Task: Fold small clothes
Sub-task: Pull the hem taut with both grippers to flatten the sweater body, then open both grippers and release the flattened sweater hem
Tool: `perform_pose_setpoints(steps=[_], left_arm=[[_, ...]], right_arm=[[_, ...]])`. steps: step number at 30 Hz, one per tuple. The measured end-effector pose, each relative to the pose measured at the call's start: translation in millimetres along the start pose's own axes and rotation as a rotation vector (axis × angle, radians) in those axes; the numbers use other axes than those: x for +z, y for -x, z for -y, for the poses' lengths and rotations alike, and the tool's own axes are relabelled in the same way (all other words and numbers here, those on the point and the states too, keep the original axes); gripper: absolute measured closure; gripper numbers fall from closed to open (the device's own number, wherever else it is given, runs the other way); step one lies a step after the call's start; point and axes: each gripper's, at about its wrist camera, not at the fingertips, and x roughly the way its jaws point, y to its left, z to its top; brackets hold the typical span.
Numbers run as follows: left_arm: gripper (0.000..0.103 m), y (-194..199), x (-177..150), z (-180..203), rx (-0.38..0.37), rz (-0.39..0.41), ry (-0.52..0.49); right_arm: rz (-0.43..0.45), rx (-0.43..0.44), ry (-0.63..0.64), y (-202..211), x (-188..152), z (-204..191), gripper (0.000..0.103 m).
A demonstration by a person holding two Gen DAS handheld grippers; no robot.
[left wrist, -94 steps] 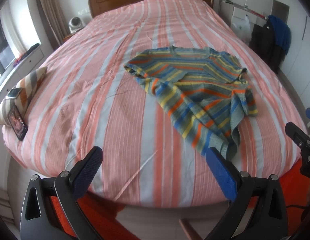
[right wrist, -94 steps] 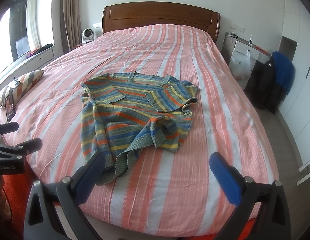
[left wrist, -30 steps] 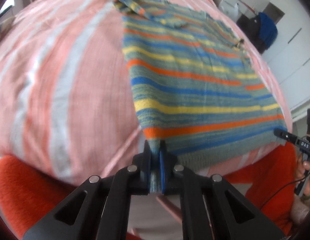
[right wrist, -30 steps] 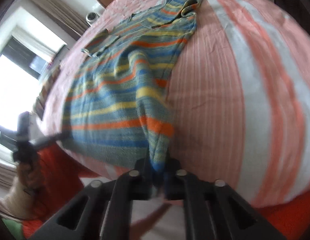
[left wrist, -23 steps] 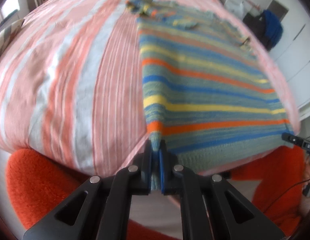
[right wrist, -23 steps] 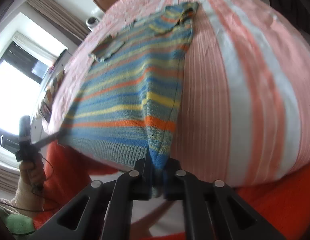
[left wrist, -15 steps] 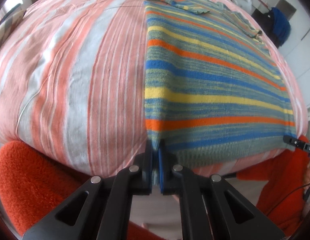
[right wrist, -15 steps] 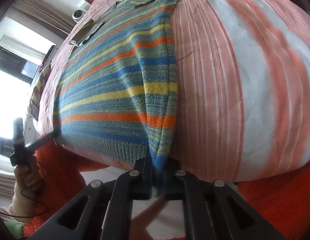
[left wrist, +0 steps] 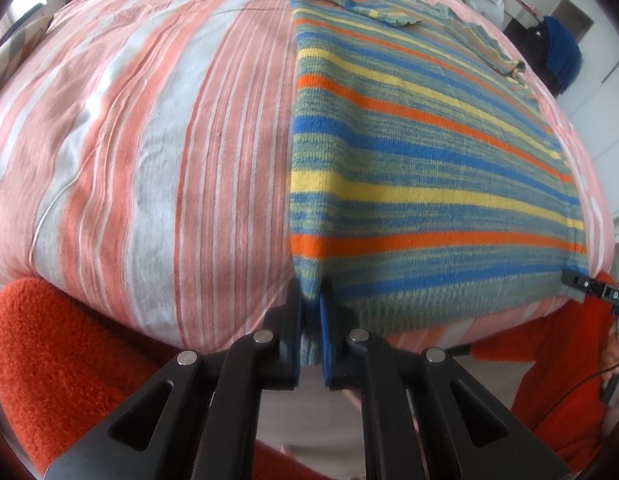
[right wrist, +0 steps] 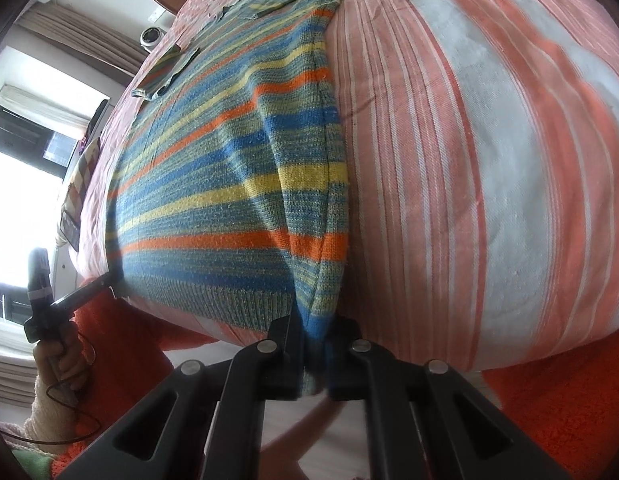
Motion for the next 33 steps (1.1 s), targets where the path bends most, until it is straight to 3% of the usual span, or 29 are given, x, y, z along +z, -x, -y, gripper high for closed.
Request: perform_pose_setpoints(steps=[14,19,23,25,28,31,33], left_arm=[[0.088,11.2,-16.7,-15.7,0.024,-0.019,0.025],[0.086,20.9,-25.7,-24.6,0.077,-0.046,0.029],[0.086,38.4,-38.7,-48.3,0.135,-0.053,0.061],[0.085,52.4,-40.9,-64.8,0.148,-0.028,0.097],[0.075,81.5,-38.9,-86.2,0.132,0.055,0.158],[0.065,102.3,-33.3,-85.7,0.103,0.132,0.151],[0.060,106.4,-26.1,-72.3,0.077,0.158,0.101]], right_arm=[[0.003,-0.006,0.008,1.5,-0.8,-1.3,0.096],[-0.004,-0.018,0.006,4.0,-3.0,-2.8,0.094],[-0.019,-0.045,-0.001,9.6,-8.0,2.5,0.086],[-0.022,-0.082,-0.005,15.7,-9.9,7.1,0.085],[0.011,-0.132,0.001,34.0,-6.4,11.5,0.085],[0.133,-0.217,0.037,67.8,5.6,5.3,0.084],[0.193,-0.227,0.066,82.7,13.7,-3.2,0.084]])
